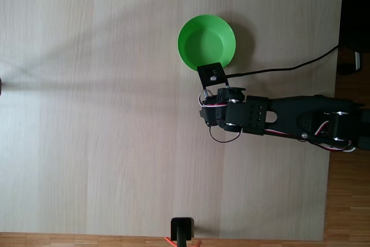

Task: Grasp a green pompom and put it in the green bowl.

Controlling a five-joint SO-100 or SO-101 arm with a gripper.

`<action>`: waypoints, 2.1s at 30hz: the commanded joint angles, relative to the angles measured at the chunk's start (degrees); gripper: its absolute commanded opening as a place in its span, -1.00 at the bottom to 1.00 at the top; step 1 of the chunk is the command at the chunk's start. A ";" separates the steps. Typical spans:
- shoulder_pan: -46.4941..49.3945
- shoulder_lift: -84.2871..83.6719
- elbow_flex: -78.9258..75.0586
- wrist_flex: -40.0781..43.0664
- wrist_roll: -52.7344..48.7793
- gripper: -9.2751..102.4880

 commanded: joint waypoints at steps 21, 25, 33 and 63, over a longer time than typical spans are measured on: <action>0.26 6.50 -1.41 0.18 0.35 -0.80; 0.35 6.50 -1.76 0.18 0.35 -0.83; 0.79 10.81 -1.93 0.26 0.44 -0.84; 25.75 15.21 -18.19 0.26 -1.05 -0.83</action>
